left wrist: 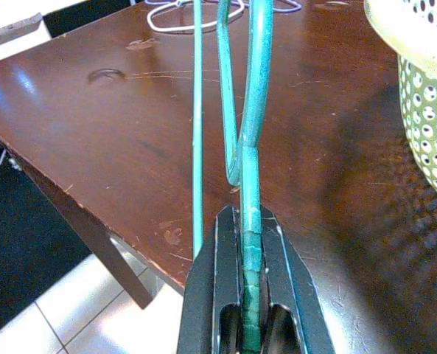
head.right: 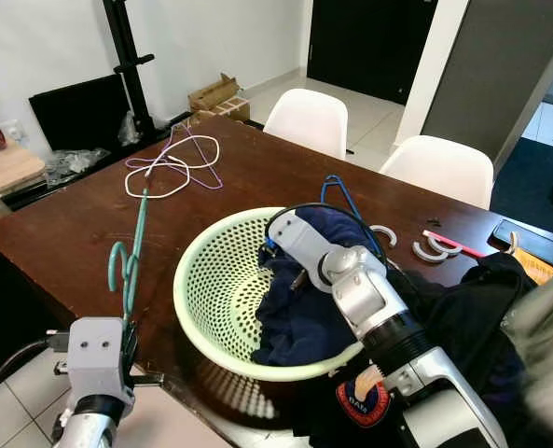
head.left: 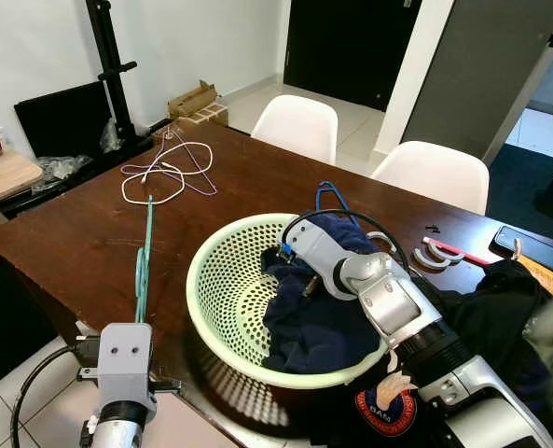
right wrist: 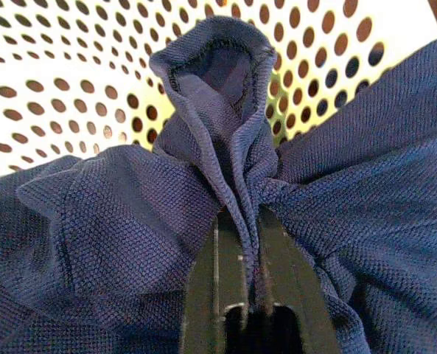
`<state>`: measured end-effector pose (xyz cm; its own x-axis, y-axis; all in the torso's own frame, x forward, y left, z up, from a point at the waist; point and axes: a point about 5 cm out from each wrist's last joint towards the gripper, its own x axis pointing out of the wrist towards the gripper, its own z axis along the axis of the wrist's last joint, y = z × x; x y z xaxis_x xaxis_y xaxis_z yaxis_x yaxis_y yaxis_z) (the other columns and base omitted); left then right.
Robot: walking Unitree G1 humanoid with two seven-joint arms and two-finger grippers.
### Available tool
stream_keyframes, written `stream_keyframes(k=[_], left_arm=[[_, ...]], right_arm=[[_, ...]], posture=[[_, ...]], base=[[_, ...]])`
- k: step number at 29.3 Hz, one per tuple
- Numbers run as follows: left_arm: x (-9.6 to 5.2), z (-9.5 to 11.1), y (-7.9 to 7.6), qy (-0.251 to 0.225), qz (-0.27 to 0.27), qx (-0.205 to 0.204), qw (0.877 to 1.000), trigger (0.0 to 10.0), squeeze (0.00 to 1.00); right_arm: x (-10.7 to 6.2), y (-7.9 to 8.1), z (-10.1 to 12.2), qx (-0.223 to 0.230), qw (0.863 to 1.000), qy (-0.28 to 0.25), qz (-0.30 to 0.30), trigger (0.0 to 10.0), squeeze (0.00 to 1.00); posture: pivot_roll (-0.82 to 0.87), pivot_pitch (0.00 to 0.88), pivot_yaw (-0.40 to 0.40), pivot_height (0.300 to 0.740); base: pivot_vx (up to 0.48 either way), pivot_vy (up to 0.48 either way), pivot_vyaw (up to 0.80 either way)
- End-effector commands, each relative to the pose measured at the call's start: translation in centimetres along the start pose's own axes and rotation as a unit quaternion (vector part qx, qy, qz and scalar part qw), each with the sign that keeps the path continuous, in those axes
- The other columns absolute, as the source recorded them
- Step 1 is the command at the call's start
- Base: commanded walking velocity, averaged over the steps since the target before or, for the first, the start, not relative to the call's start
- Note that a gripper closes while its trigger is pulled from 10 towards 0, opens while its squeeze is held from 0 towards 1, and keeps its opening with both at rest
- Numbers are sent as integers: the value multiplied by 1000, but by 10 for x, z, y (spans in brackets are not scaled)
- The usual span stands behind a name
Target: Hang hanger
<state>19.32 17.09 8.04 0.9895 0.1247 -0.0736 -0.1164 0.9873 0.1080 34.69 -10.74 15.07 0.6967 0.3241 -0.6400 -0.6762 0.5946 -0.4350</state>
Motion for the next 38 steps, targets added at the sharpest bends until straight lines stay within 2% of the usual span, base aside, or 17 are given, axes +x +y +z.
stream_keyframes(k=[1, 8, 11, 12, 13, 14, 16, 17, 18, 19, 20, 21, 28, 30, 31, 34, 38], left_arm=[[-2, -13, -2, 35, -1, -7, 999, 10000, 0], [-2, -14, -2, 34, -2, -8, 999, 10000, 0], [-1, -14, -2, 34, -2, -8, 999, 10000, 0], [0, -15, -1, 33, -2, -8, 999, 10000, 0], [0, -15, -1, 33, -2, -8, 999, 10000, 0], [1, -15, -1, 33, -3, -8, 999, 10000, 0], [1, -15, -1, 33, -3, -8, 999, 10000, 0], [2, -16, -1, 32, -4, -7, 999, 10000, 0], [2, -16, -1, 32, -4, -7, 999, 10000, 0], [3, -16, -1, 32, -4, -6, 999, 10000, 0], [3, -16, -1, 32, -4, -6, 999, 10000, 0], [4, -16, -1, 32, -5, -5, 999, 10000, 0], [6, -17, -2, 31, -5, -3, 1000, 10000, 0], [7, -17, -1, 30, -4, -3, 1000, 10000, 0], [7, -17, -1, 30, -4, -3, 1000, 10000, 0], [8, -17, -1, 29, -3, -2, 1000, 10000, 0], [8, -17, -1, 29, -3, -1, 1000, 10000, 0]], right_arm=[[-1, 2, -1, 13, 1000, -6, 11, 0, 0], [-5, 1, 14, 26, 998, -52, 27, 0, 0], [-14, 2, 38, 56, 988, -133, 54, 0, 0], [-29, -4, 67, 106, 963, -237, 78, 0, 0], [-29, -4, 67, 106, 963, -237, 78, 0, 0], [-46, -11, 92, 149, 927, -330, 96, 0, 0], [-46, -11, 92, 149, 927, -330, 96, 0, 0], [-68, -26, 117, 211, 874, -424, 111, 0, 0], [-68, -26, 117, 211, 874, -424, 111, 0, 0], [-88, -46, 134, 244, 833, -486, 100, 0, 0], [-88, -46, 134, 244, 833, -486, 100, 0, 0], [-100, -65, 146, 261, 812, -518, 73, 0, 0], [-122, -98, 165, 270, 786, -555, 23, 0, 0], [-137, -104, 173, 300, 748, -589, 56, 0, 0], [-137, -104, 173, 300, 748, -589, 56, 0, 0], [-157, -111, 183, 348, 684, -631, 112, 0, 0], [-164, -114, 188, 361, 663, -643, 130, 0, 0]], posture=[[155, 0, -78, 740], [155, 0, -76, 740], [157, 0, -73, 740], [159, 0, -71, 740], [159, 0, -71, 740], [160, 0, -69, 740], [160, 0, -69, 740], [162, 0, -68, 740], [162, 0, -68, 740], [163, 0, -69, 740], [163, 0, -69, 740], [165, 0, -71, 740], [176, 0, -79, 740], [182, 0, -84, 740], [182, 0, -84, 740], [183, 0, -83, 740], [183, 0, -83, 740]], base=[[0, 0, 0], [0, 0, 0], [0, 0, 0], [0, 0, 0], [0, 0, 0], [0, 0, 0], [0, 0, 0], [0, 0, 0], [0, 0, 0], [0, 0, 0], [0, 0, 0], [0, 0, 0], [0, 0, 0], [0, 0, 0], [0, 0, 0], [0, 0, 0], [0, 0, 0]])
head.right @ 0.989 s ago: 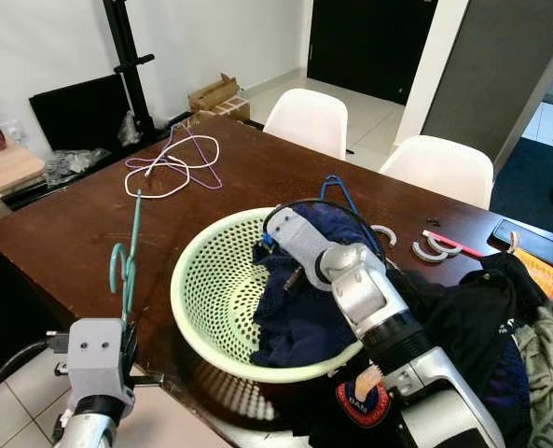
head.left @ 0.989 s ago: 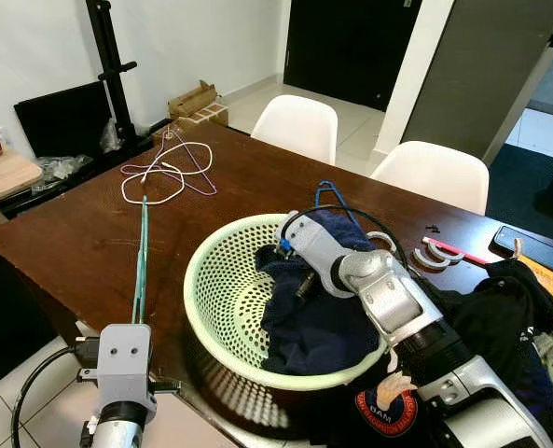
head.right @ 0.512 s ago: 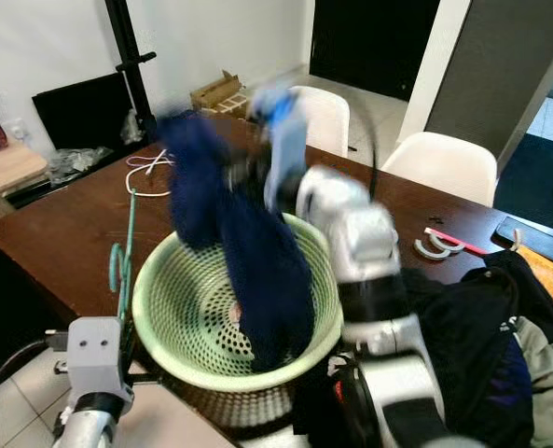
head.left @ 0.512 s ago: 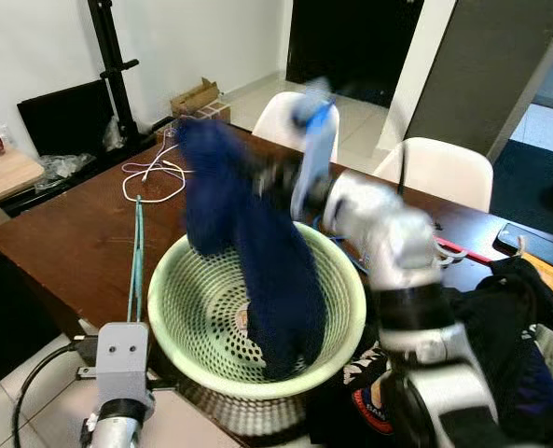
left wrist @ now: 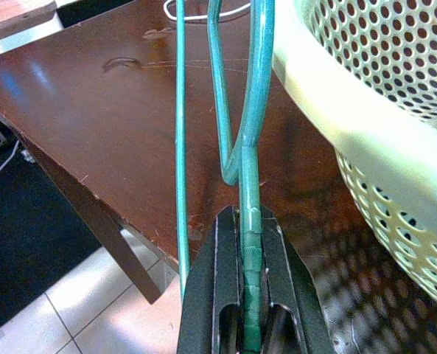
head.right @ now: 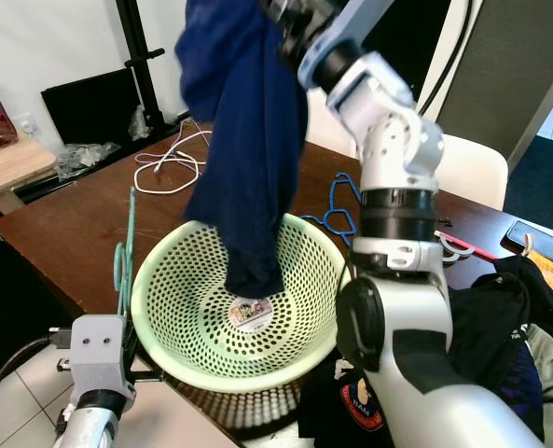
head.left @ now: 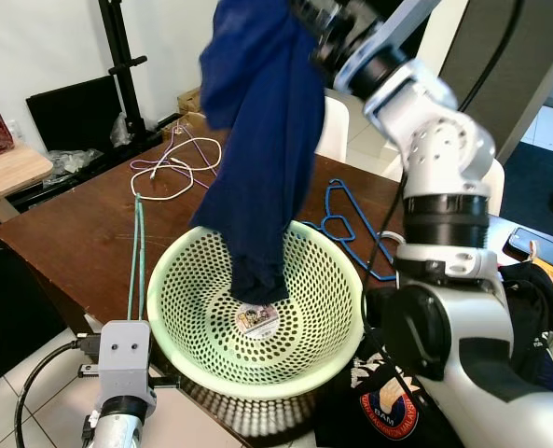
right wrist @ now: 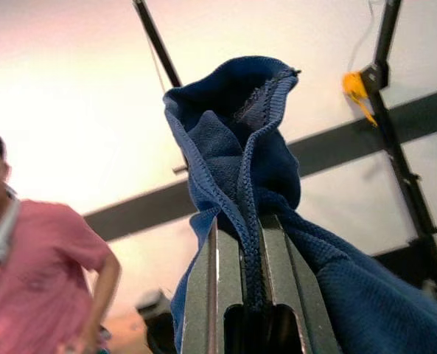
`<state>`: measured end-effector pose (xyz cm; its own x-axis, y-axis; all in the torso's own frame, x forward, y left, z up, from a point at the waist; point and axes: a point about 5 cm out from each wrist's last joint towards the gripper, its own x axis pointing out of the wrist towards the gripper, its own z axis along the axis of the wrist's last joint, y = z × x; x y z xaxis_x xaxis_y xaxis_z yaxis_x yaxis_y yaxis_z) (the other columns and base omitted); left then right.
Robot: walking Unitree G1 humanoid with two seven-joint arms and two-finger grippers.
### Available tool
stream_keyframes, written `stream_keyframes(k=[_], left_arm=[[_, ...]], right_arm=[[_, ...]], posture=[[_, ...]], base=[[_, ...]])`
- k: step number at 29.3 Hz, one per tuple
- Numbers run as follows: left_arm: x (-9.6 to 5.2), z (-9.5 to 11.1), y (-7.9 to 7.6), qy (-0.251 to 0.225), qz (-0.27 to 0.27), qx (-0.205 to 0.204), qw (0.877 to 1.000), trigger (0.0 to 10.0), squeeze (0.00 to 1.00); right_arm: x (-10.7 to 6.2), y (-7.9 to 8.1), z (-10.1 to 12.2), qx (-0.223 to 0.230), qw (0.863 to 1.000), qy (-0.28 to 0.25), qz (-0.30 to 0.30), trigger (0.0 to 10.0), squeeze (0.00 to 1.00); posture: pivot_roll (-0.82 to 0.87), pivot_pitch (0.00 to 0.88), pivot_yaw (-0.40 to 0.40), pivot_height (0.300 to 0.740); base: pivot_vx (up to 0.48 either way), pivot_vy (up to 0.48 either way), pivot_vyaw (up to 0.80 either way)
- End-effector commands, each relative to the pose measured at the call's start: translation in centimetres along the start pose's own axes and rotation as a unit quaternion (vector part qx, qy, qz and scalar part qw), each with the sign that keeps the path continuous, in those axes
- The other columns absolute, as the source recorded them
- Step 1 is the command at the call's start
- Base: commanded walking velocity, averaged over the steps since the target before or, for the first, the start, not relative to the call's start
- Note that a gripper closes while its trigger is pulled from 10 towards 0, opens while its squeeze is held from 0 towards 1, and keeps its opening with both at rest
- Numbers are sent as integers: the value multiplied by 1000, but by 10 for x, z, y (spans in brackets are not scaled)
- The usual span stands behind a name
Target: Hang hanger
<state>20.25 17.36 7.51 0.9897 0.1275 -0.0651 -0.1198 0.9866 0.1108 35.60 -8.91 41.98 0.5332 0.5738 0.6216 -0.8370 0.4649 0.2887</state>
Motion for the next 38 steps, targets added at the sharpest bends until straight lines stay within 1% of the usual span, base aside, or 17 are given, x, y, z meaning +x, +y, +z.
stream_keyframes(k=[1, 8, 9, 10, 12, 13, 14, 16, 17, 18, 19, 20, 22, 24, 25, 28, 38], left_arm=[[-2, -13, -2, 33, -5, -2, 999, 10000, 0], [0, -13, -2, 33, -7, -2, 999, 10000, 0], [0, -13, -2, 33, -7, -2, 999, 10000, 0], [0, -13, -2, 33, -7, -2, 999, 10000, 0], [0, -13, -2, 33, -7, -2, 999, 10000, 0], [0, -13, -2, 32, -7, -2, 999, 10000, 0], [0, -13, -2, 32, -7, -2, 999, 10000, 0], [1, -13, -2, 32, -7, -2, 999, 10000, 0], [0, -13, -2, 32, -7, -2, 999, 10000, 0], [0, -13, -2, 32, -7, -2, 999, 10000, 0], [0, -13, -2, 32, -7, -2, 999, 10000, 0], [0, -13, -2, 32, -7, -2, 999, 10000, 0], [-1, -13, -2, 32, -7, -2, 999, 10000, 0], [-1, -13, -2, 32, -7, -2, 999, 10000, 0], [-1, -13, -2, 32, -7, -2, 999, 10000, 0], [-2, -14, -2, 33, -10, -2, 999, 10000, 0], [-2, -14, -2, 34, -12, -1, 999, 10000, 0]], right_arm=[[3, 3, 7, 18, 1000, -15, 10, 0, 0], [7, 7, 9, 52, 998, -22, 37, 0, 0], [7, 10, 8, 67, 996, -21, 61, 0, 0], [0, 15, 6, 87, 989, -22, 117, 0, 0], [0, 15, 6, 87, 989, -22, 117, 0, 0], [-9, 20, 5, 103, 979, -30, 172, 0, 0], [-9, 20, 5, 103, 979, -30, 172, 0, 0], [-23, 17, -1, 130, 969, -30, 207, 0, 0], [-28, 12, -6, 127, 971, -15, 204, 0, 0], [-28, 12, -6, 127, 971, -15, 204, 0, 0], [-33, 8, -15, 110, 975, 16, 192, 0, 0], [-33, 8, -15, 110, 975, 16, 192, 0, 0], [-42, 4, -31, 88, 977, 64, 182, 0, 0], [-45, 4, -35, 87, 976, 75, 183, 0, 0], [-45, 4, -35, 87, 976, 75, 183, 0, 0], [-58, 10, -41, 95, 972, 86, 196, 0, 0], [-66, 14, -41, 98, 967, 82, 218, 0, 0]], posture=[[183, 0, -82, 740], [183, 0, -81, 740], [182, 0, -80, 740], [183, 0, -81, 740], [183, 0, -81, 740], [182, 0, -81, 740], [182, 0, -81, 740], [188, 0, -84, 740], [189, 0, -84, 740], [189, 0, -84, 740], [189, 0, -83, 740], [189, 0, -83, 740], [185, 0, -80, 740], [183, 0, -77, 740], [183, 0, -77, 740], [175, 0, -69, 740], [175, 0, -69, 740]], base=[[0, 0, 0], [0, 0, 0], [0, 0, 0], [0, 0, 0], [0, 0, 0], [0, 0, 0], [0, 0, 0], [0, 0, 0], [0, 0, 0], [0, 0, 0], [0, 0, 0], [0, 0, 0], [0, 0, 0], [0, 0, 0], [0, 0, 0], [0, 0, 0], [0, 0, 0]])
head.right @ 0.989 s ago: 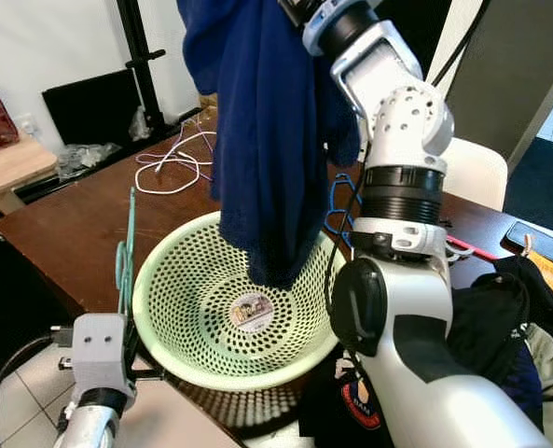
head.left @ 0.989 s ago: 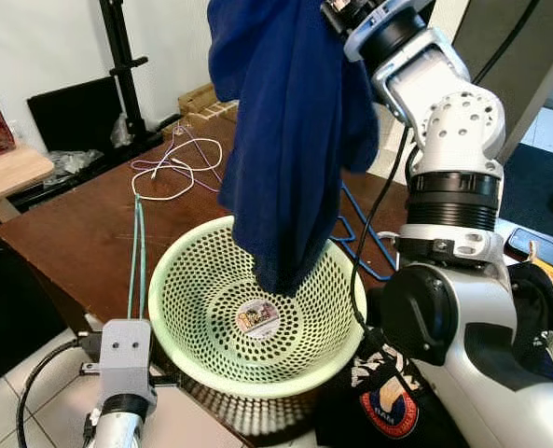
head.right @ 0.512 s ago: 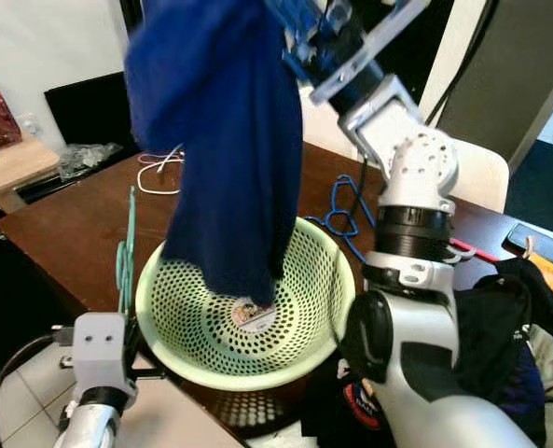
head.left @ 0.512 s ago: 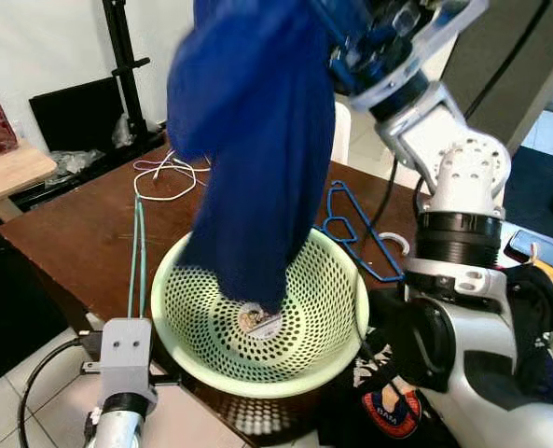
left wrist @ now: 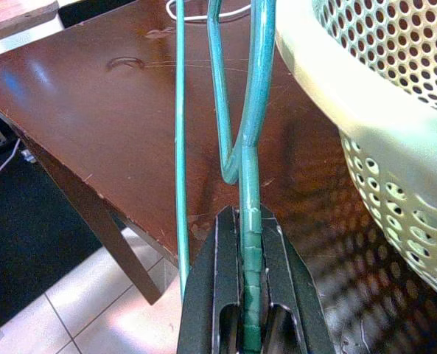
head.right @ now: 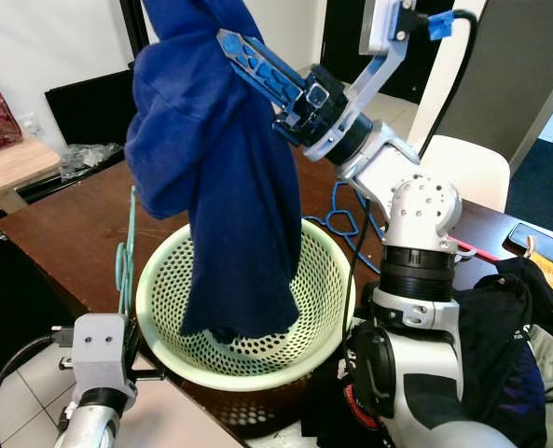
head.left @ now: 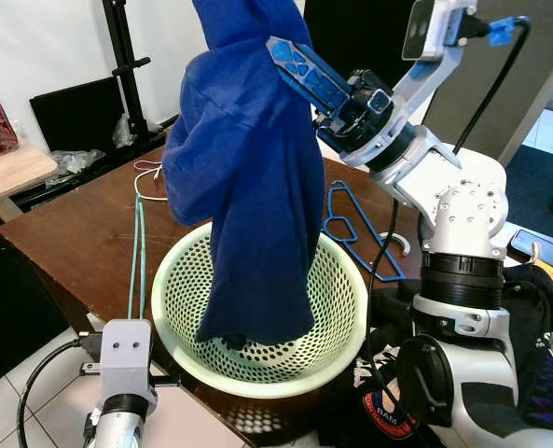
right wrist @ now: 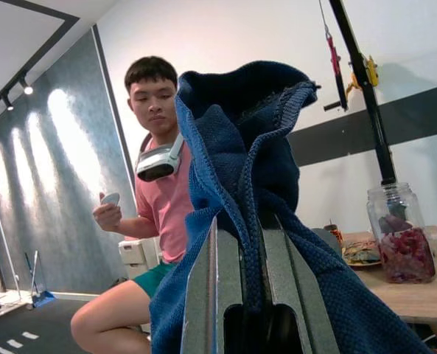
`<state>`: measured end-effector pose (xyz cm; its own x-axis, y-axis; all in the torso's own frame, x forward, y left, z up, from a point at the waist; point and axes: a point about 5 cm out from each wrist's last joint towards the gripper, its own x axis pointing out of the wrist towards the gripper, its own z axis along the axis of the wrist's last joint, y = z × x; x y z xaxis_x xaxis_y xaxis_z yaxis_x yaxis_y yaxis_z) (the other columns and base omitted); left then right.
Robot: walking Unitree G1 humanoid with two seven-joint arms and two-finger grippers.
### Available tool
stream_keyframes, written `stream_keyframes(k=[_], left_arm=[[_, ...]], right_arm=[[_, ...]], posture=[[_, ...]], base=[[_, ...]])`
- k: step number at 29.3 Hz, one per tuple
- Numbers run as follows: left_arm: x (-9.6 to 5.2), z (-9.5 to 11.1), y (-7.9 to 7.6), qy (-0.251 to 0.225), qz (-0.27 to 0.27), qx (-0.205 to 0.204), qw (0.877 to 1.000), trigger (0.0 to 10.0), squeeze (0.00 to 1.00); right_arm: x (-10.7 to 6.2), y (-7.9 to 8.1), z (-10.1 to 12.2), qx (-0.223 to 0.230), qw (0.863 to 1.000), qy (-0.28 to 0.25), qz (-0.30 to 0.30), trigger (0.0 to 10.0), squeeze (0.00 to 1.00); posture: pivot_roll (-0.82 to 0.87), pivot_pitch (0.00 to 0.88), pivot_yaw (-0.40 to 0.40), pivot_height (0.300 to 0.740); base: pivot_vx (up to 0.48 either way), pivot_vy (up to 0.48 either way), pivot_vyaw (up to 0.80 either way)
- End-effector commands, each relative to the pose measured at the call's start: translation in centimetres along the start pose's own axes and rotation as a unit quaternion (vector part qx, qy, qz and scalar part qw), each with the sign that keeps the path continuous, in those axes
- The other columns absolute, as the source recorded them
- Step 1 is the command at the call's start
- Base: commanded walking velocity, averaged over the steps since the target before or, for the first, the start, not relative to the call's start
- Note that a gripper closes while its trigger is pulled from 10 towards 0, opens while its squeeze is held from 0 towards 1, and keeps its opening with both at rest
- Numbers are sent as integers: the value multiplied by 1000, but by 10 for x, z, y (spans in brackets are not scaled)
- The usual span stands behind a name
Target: Hang hanger
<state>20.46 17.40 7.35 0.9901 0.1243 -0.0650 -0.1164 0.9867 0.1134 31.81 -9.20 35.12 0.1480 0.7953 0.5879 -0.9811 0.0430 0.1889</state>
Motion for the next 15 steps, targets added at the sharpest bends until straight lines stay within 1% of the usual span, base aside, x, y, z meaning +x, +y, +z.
stream_keyframes(k=[1, 2, 3, 4, 5, 6, 7, 8, 9, 10, 11, 12, 13, 14, 15], left_arm=[[-4, -13, -2, 34, -10, -2, 999, 10000, 0], [-4, -13, -2, 35, -10, -2, 999, 10000, 0], [-4, -13, -2, 35, -10, -2, 999, 10000, 0], [-4, -13, -2, 35, -10, -2, 999, 10000, 0], [-4, -13, -2, 34, -10, -2, 999, 10000, 0], [-4, -13, -2, 34, -10, -2, 999, 10000, 0], [-5, -13, -3, 34, -9, -2, 999, 10000, 0], [-5, -13, -3, 34, -8, -2, 999, 10000, 0], [-5, -13, -3, 34, -8, -2, 999, 10000, 0], [-5, -13, -2, 34, -7, -2, 999, 10000, 0], [-5, -13, -2, 34, -7, -2, 999, 10000, 0], [-5, -13, -2, 34, -7, -3, 999, 10000, 0], [-5, -13, -2, 34, -7, -3, 999, 10000, 0], [-5, -13, -2, 34, -8, -3, 999, 10000, 0], [-5, -13, -2, 34, -8, -3, 999, 10000, 0]], right_arm=[[-1, 1, 0, -5, 1000, 4, -1, 0, 0], [-3, -9, -5, -30, 998, 24, -46, 3686, 0], [-3, -9, -5, -30, 998, 24, -46, 3686, 0], [-8, -19, -13, -56, 993, 61, -88, 3686, 0], [-21, -32, -23, -94, 977, 120, -149, 5059, 0], [-21, -32, -23, -94, 977, 120, -149, 5059, 0], [-39, -45, -33, -89, 956, 183, -211, 10000, 0], [-58, -55, -37, -94, 931, 229, -268, 10000, 541], [-58, -55, -37, -94, 931, 229, -268, 10000, 541], [-70, -60, -38, -96, 913, 254, -304, 10000, 541], [-70, -60, -38, -96, 913, 254, -304, 10000, 541], [-84, -64, -31, -107, 896, 265, -340, 10000, 1000], [-84, -64, -31, -107, 896, 265, -340, 10000, 1000], [-99, -71, -14, -133, 872, 253, -397, 10000, 1000], [-99, -71, -14, -133, 872, 253, -397, 10000, 1000]], posture=[[177, 0, -70, 740], [182, 0, -75, 740], [182, 0, -75, 740], [184, 0, -76, 740], [187, 0, -80, 740], [187, 0, -80, 740], [189, 0, -80, 740], [186, 0, -80, 740], [186, 0, -80, 740], [185, 0, -79, 740], [185, 0, -79, 740], [181, 0, -76, 740], [181, 0, -76, 740], [171, 0, -69, 740], [171, 0, -69, 740]], base=[[0, 0, 0], [0, 0, 0], [0, 0, 0], [0, 0, 0], [0, 0, 0], [0, 0, 0], [0, 0, 0], [0, 0, 0], [0, 0, 0], [0, 0, 0], [0, 0, 0], [0, 0, 0], [0, 0, 0], [0, 0, 0], [0, 0, 0]])
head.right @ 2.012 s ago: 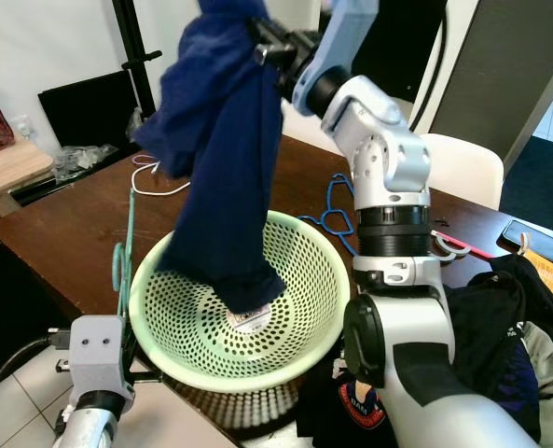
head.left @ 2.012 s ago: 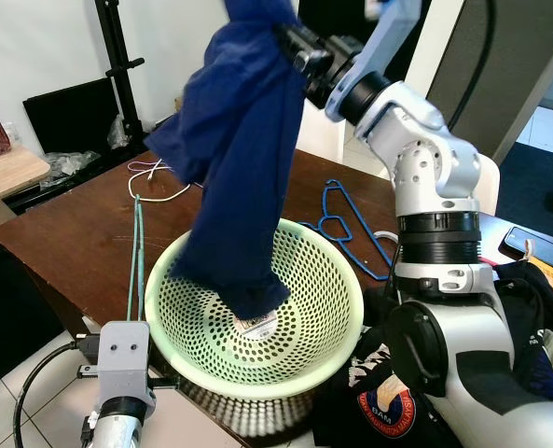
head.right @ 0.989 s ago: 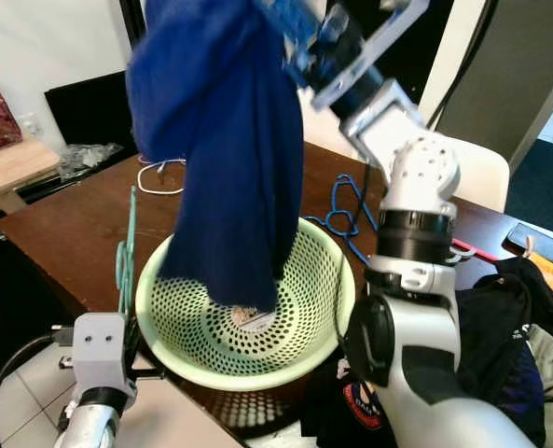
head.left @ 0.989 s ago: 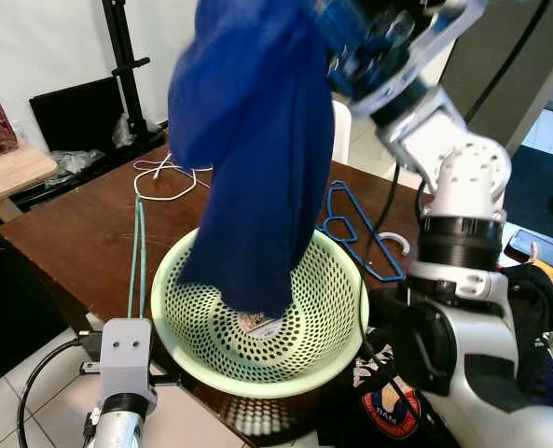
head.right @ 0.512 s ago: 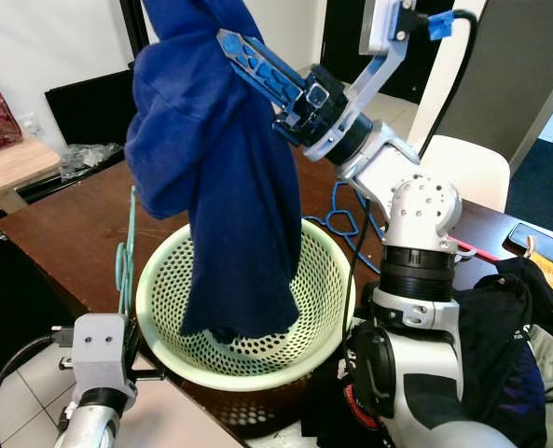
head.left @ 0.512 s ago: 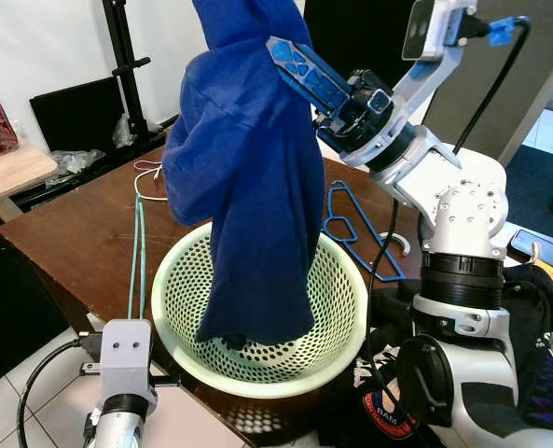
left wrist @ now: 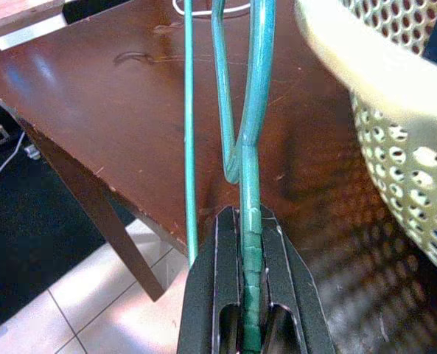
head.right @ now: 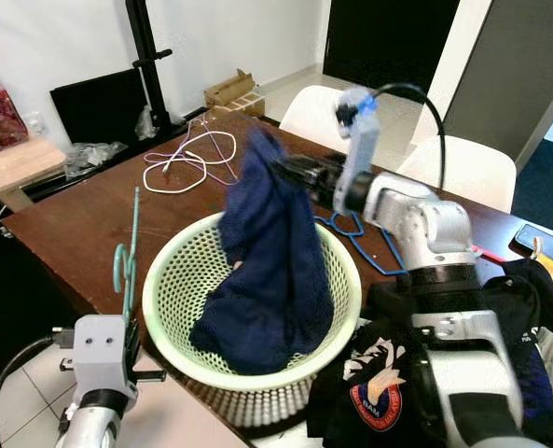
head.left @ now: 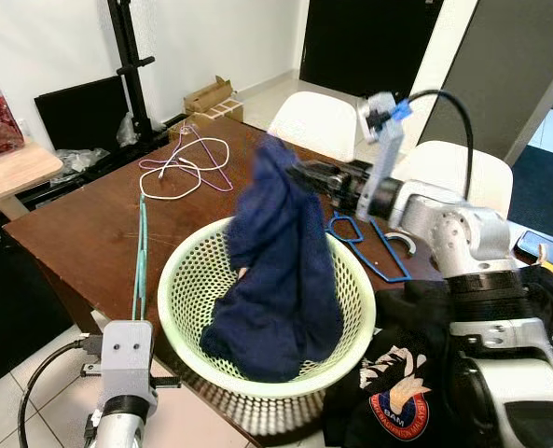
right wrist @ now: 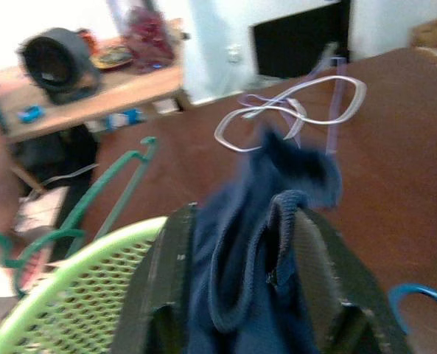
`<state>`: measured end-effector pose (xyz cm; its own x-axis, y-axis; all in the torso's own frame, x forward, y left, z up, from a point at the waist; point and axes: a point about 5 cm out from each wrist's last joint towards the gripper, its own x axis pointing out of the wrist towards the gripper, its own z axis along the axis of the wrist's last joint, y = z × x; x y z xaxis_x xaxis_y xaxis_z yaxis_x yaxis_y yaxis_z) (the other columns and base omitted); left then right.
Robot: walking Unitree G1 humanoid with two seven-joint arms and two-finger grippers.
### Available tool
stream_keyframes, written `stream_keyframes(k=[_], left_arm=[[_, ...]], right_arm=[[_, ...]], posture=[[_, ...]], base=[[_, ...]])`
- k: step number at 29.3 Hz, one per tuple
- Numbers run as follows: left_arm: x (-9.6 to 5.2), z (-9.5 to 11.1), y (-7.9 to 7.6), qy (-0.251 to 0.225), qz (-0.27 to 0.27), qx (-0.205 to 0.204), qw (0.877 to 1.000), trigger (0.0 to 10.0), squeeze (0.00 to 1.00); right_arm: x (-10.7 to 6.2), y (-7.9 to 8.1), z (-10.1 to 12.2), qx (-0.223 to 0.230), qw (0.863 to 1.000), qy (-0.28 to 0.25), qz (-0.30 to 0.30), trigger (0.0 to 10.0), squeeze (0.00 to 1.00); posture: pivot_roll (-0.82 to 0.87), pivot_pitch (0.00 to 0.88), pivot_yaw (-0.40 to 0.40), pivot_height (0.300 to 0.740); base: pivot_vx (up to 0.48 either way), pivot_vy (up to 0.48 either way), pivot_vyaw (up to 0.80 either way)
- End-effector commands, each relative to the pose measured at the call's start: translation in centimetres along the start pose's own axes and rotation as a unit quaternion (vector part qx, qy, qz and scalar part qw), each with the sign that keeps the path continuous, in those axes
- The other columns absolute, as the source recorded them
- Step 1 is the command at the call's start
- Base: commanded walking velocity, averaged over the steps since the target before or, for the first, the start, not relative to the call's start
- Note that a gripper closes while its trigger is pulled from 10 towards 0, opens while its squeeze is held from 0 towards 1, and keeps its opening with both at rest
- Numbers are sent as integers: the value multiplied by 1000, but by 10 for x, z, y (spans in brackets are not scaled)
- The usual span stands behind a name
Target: Hang hanger
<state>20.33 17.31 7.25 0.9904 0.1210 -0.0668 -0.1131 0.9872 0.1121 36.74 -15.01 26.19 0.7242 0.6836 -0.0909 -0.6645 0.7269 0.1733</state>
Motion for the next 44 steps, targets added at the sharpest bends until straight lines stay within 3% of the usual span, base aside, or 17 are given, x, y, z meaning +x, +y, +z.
stream_keyframes(k=[1, 3, 6, 8, 10, 11, 12, 13, 14, 15, 16, 17, 19, 21, 31, 40, 44], left_arm=[[-4, -12, -2, 33, -9, -3, 999, 10000, 0], [-4, -12, -2, 33, -11, -4, 999, 10000, 0], [-4, -12, -2, 33, -11, -4, 999, 10000, 0], [-3, -12, -3, 33, -12, -4, 999, 10000, 0], [-3, -11, -3, 33, -12, -5, 999, 10000, 0], [-3, -11, -4, 32, -11, -5, 999, 10000, 0], [-3, -11, -4, 32, -10, -5, 999, 10000, 0], [-3, -11, -4, 32, -10, -5, 999, 10000, 0], [-3, -11, -4, 31, -10, -6, 999, 10000, 0], [-4, -11, -4, 31, -10, -6, 999, 10000, 0], [-4, -11, -4, 32, -10, -6, 999, 10000, 0], [-4, -11, -4, 32, -10, -6, 999, 10000, 0], [-4, -11, -4, 32, -11, -6, 999, 10000, 0], [-3, -11, -4, 32, -11, -6, 999, 10000, 0], [-3, -11, -3, 32, -11, -4, 999, 10000, 0], [-3, -11, -4, 32, -11, -4, 999, 10000, 0], [-2, -11, -4, 32, -11, -4, 999, 10000, 0]], right_arm=[[-23, -39, 22, -23, 986, -41, -158, 10000, 1000], [-49, -72, 41, -44, 944, -88, -316, 10000, 1000], [-49, -72, 41, -44, 944, -88, -316, 10000, 1000], [-57, -79, 49, -65, 920, -105, -372, 10000, 1000], [-56, -79, 50, -88, 913, -97, -385, 10000, 1000], [-36, -60, 44, -131, 941, -61, -305, 10000, 1000], [-20, -34, 41, -131, 971, -58, -191, 10000, 475], [-20, -34, 41, -131, 971, -58, -191, 10000, 475], [-12, -14, 38, -128, 984, -59, -107, 10000, 475], [-7, 13, 39, -137, 987, -81, -10, 10000, 0], [-6, 31, 40, -144, 983, -96, 53, 10000, 0], [-6, 31, 40, -144, 983, -96, 53, 10000, 0], [0, 60, 30, -173, 974, -85, 123, 10000, 0], [4, 67, 23, -185, 971, -68, 131, 10000, 0], [58, 98, -34, -228, 971, 67, 34, 10000, 0], [67, 94, -43, -205, 973, 98, -41, 10000, 0], [75, 82, -44, -158, 979, 72, -105, 10000, 0]], posture=[[166, 0, -67, 740], [160, 0, -64, 740], [160, 0, -64, 740], [163, 0, -65, 740], [168, 0, -70, 740], [168, 0, -70, 740], [168, 0, -70, 740], [168, 0, -70, 740], [165, 0, -69, 740], [165, 0, -69, 740], [165, 0, -69, 740], [165, 0, -69, 740], [153, 0, -62, 740], [153, 0, -62, 740], [156, 0, -65, 740], [147, 0, -65, 740], [143, 0, -64, 740]], base=[[0, 0, 0], [0, 0, 0], [0, 0, 0], [0, 0, 0], [0, 0, 0], [0, 0, 0], [0, 0, 0], [0, 0, 0], [0, 0, 0], [0, 0, 0], [0, 0, 0], [0, 0, 0], [0, 0, 0], [0, 0, 0], [0, 0, 0], [0, 0, 0], [0, 0, 0]])
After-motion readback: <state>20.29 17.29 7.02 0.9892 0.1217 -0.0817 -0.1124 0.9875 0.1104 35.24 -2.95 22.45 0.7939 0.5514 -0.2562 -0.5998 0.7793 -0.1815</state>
